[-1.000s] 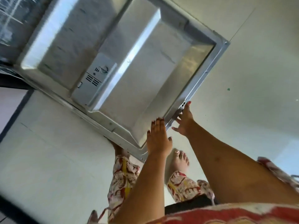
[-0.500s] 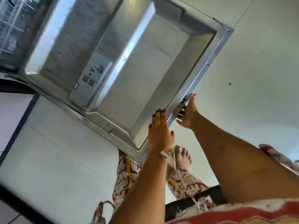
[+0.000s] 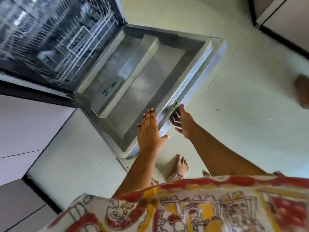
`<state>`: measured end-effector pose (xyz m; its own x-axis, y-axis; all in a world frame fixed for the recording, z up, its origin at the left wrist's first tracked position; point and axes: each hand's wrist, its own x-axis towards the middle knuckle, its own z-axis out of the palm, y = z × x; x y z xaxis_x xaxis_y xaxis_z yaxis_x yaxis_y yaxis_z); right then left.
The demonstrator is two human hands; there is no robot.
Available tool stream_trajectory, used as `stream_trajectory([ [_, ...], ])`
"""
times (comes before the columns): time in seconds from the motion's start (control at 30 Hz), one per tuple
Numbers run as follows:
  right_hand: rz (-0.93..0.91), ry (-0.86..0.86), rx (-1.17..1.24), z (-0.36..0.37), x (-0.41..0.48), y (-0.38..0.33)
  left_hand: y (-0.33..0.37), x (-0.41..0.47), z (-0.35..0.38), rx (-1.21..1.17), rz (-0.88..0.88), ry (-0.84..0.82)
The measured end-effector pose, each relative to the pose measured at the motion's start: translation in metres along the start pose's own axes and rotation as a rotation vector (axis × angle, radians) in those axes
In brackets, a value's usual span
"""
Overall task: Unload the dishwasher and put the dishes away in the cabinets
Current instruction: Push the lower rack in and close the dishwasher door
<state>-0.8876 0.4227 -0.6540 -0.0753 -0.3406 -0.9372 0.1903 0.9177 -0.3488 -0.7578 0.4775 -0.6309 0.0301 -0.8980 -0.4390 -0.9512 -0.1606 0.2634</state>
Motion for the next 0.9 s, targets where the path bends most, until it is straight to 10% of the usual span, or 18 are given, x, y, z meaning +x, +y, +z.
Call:
stream_trajectory([
  [0.53, -0.684, -0.198, -0.529, 0.118, -0.137, -0.153, -0.081, 0.008, -0.220, 0.448, 0.102, 0.691],
  [0.77, -1.117, 0.244, -1.357, 0.161, -0.190, -0.214, -0.113, 0.032, -0.294, 0.422, 0.039, 0.709],
  [0.9, -1.286, 0.192, -1.498, 0.189, -0.213, -0.252, -0.126, 0.043, -0.327, 0.396, -0.003, 0.708],
])
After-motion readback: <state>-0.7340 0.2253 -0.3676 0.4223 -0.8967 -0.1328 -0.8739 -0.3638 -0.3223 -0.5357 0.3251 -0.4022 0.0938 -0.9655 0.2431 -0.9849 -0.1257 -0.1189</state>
